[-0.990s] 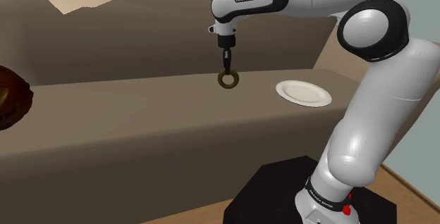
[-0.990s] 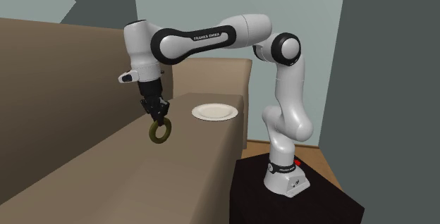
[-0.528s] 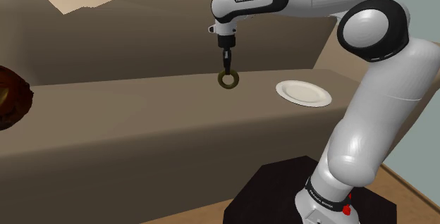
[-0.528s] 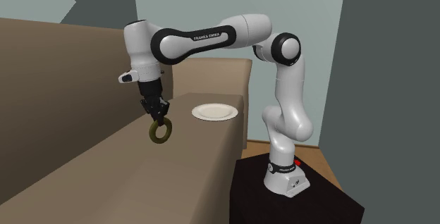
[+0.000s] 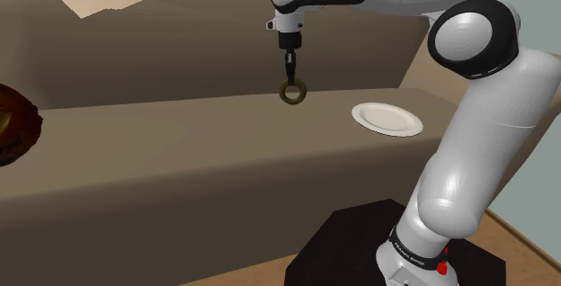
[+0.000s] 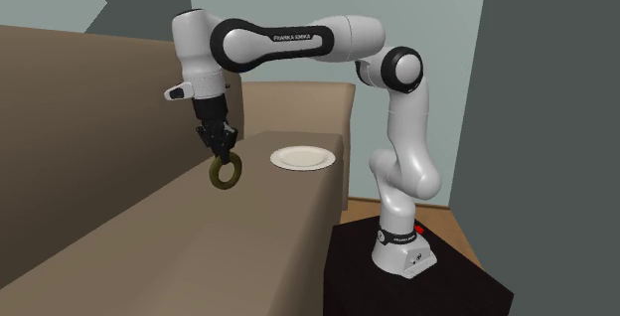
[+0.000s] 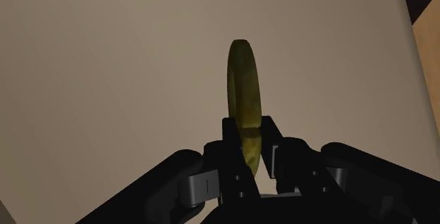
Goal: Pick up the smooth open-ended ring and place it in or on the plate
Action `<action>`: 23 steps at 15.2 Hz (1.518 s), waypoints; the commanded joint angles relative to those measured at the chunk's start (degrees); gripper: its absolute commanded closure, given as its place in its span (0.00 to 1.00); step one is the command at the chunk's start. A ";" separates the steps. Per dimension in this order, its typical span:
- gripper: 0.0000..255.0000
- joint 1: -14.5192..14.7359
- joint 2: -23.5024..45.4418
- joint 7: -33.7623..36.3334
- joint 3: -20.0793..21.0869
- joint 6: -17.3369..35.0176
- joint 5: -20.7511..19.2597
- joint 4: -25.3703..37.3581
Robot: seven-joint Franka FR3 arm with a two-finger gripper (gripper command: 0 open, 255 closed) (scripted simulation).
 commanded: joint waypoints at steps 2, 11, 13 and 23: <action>1.00 0.00 0.52 -0.11 0.00 -2.34 0.08 2.83; 1.00 -0.76 -1.74 -1.87 -0.74 -7.14 -0.52 5.50; 1.00 -1.46 -5.32 -3.26 -1.44 -6.71 -1.39 1.63; 1.00 -5.52 -20.60 -11.27 -5.87 -7.10 -6.66 -12.13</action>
